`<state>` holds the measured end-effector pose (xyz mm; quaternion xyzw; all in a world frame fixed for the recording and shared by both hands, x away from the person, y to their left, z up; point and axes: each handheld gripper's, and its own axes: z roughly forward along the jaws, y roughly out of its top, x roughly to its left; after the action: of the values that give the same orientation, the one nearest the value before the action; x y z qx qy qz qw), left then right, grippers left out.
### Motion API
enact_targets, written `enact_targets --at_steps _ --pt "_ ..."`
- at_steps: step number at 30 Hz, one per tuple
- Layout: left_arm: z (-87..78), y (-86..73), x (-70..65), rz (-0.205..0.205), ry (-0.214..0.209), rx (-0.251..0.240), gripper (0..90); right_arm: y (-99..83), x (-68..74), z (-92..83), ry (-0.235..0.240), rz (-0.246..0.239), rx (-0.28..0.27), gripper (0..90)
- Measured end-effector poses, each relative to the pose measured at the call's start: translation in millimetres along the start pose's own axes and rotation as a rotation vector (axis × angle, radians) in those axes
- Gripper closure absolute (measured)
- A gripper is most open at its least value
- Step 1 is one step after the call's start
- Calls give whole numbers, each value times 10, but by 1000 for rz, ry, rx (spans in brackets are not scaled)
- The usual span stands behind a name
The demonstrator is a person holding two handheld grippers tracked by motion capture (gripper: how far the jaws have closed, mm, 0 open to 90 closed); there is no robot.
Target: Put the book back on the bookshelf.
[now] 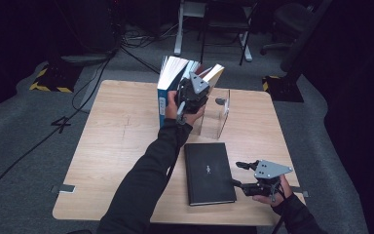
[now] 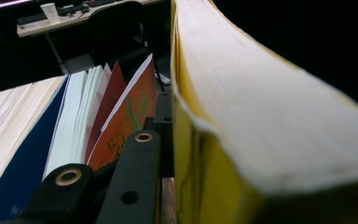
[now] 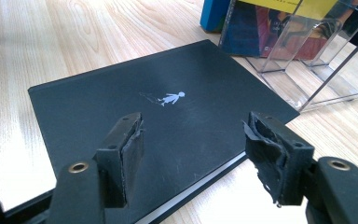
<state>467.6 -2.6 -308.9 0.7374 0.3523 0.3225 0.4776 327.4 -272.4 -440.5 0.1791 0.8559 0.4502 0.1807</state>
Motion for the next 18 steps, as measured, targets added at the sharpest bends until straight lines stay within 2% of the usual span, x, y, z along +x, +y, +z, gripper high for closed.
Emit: enact_targets --at_steps 8,10,17,18 --pt "206 -10 -4 -23 33 2 748 -9 3 11 -8 1 2 388" --pt "279 -32 20 -55 40 -2 748 -11 5 15 -7 -2 4 389" --pt "362 -99 44 -92 51 -17 748 -17 7 27 14 -5 12 400" --pt "370 -111 37 -85 60 -24 748 -20 10 31 16 -6 16 399"
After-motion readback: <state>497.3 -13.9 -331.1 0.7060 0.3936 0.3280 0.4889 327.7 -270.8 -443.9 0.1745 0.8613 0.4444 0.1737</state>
